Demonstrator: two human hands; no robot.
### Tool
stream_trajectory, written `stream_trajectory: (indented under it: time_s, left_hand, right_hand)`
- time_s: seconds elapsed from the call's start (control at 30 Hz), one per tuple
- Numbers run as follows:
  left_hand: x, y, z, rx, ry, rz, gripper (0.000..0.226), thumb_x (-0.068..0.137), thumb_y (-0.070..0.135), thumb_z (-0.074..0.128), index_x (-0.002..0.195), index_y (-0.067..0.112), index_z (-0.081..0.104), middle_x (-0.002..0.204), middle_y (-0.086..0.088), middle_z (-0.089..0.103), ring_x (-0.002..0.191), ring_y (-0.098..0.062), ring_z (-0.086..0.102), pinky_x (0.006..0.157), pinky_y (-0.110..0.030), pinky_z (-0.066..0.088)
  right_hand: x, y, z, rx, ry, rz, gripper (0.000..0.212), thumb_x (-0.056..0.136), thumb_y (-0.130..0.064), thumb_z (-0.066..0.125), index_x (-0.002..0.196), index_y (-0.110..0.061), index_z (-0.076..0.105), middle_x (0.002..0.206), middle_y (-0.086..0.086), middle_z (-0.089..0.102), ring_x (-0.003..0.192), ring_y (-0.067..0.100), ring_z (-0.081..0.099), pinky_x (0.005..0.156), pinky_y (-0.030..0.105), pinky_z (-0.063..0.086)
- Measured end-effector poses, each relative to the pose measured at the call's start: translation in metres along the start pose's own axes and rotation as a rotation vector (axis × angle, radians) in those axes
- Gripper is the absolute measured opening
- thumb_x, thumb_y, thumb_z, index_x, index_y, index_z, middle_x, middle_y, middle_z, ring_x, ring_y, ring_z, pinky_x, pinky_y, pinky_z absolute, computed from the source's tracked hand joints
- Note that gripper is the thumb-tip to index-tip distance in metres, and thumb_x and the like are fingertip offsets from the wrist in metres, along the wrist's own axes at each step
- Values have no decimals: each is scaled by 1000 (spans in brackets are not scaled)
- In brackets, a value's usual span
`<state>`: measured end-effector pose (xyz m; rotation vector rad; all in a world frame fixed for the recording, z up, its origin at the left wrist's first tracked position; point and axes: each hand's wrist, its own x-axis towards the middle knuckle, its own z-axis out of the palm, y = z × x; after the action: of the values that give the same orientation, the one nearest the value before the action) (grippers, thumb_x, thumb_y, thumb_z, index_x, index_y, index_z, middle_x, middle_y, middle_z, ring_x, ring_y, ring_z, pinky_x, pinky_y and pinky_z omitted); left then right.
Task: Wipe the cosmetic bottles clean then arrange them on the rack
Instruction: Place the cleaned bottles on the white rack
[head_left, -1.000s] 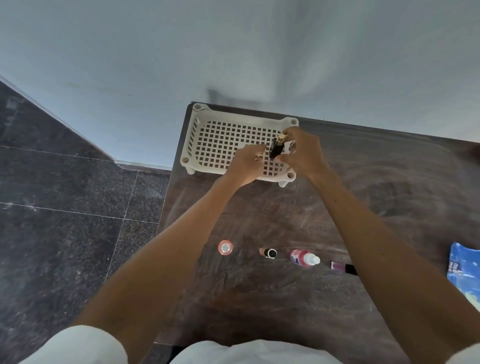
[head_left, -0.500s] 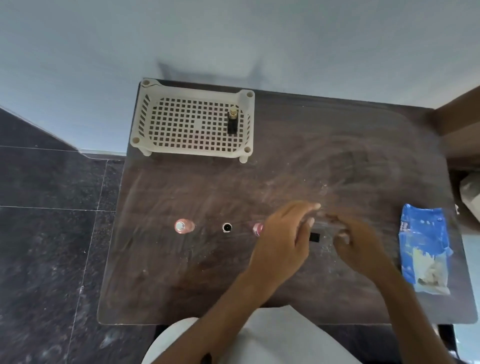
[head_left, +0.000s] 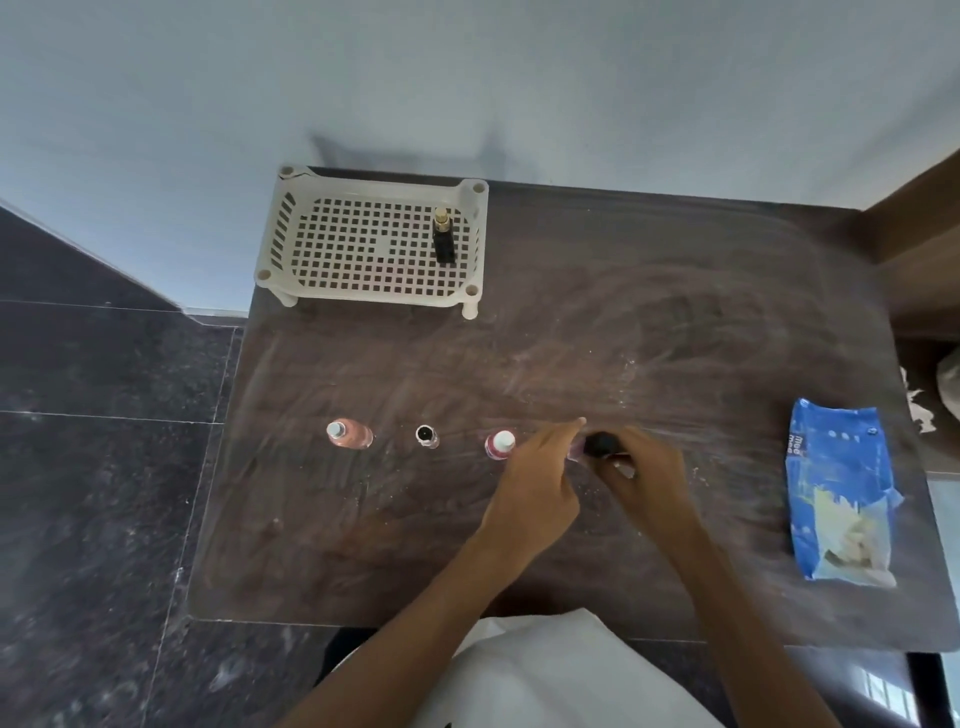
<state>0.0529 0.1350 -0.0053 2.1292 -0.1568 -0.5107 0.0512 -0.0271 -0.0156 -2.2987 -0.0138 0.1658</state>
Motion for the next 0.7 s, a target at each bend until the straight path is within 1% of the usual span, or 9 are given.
stream_trajectory:
  time_s: [0.1, 0.17, 0.27, 0.4, 0.5, 0.53, 0.6, 0.63, 0.7]
  left_hand:
    - [-4, 6, 0, -31, 31, 39, 59, 91, -10, 52, 146, 10, 47, 144, -6, 57, 136, -18, 49, 112, -11, 26]
    - [-3, 12, -6, -69, 63, 84, 56, 93, -7, 51, 146, 12, 47, 143, -4, 57, 134, -16, 50, 113, -14, 31]
    - [4, 22, -32, -116, 174, 161, 45, 102, 7, 47, 146, 16, 47, 135, -1, 63, 122, -12, 59, 107, -20, 44]
    - [27, 31, -96, -30, 435, 244, 36, 101, 8, 56, 136, 13, 59, 121, -3, 71, 101, -8, 67, 88, -11, 51]
    - [56, 20, -155, 33, 547, 252, 25, 97, 21, 66, 122, 19, 69, 114, 3, 74, 90, -1, 67, 76, -5, 49]
    - [67, 11, -174, 50, 571, 280, 21, 95, 22, 69, 116, 18, 72, 109, 2, 76, 88, -4, 69, 77, -9, 51]
    - [89, -9, -205, 51, 572, 290, 18, 90, 20, 72, 107, 13, 74, 99, 1, 77, 84, -10, 73, 76, -28, 60]
    - [100, -19, -218, 47, 552, 257, 18, 88, 20, 74, 104, 12, 74, 96, 1, 78, 83, -11, 73, 77, -33, 61]
    - [120, -36, -235, 41, 512, 194, 17, 85, 18, 76, 100, 12, 74, 93, 3, 78, 83, -9, 73, 82, -31, 60]
  right_hand:
    - [5, -19, -13, -40, 23, 5, 18, 83, -14, 74, 88, -30, 68, 87, -25, 65, 83, -2, 65, 72, 9, 47]
    - [12, -40, -25, -61, 44, 11, 19, 82, -16, 75, 94, -29, 67, 85, -31, 59, 83, -14, 60, 72, 3, 43]
    - [32, -80, -42, -26, 47, 11, 28, 79, -24, 78, 103, -28, 63, 86, -25, 63, 79, -14, 60, 73, 1, 44]
    - [77, -139, -45, -44, 37, -102, 32, 80, -29, 77, 107, -26, 60, 85, -23, 60, 77, -16, 57, 71, -2, 43]
    - [121, -175, -28, 25, -9, -158, 26, 83, -27, 76, 106, -24, 65, 87, -21, 64, 80, -13, 61, 75, 2, 47]
    - [137, -185, -20, 28, -13, -165, 25, 82, -24, 77, 105, -22, 67, 87, -18, 66, 79, -11, 62, 73, 2, 46]
    - [171, -198, -3, -30, -23, -201, 25, 80, -19, 78, 102, -16, 68, 87, -11, 68, 77, -2, 65, 67, 1, 44]
    - [188, -203, 6, -80, -35, -228, 26, 79, -17, 78, 102, -13, 68, 89, -7, 70, 77, 4, 66, 67, 2, 44]
    - [216, -207, 22, -169, -62, -275, 29, 78, -14, 78, 104, -12, 67, 94, 0, 73, 82, 12, 68, 69, 6, 43]
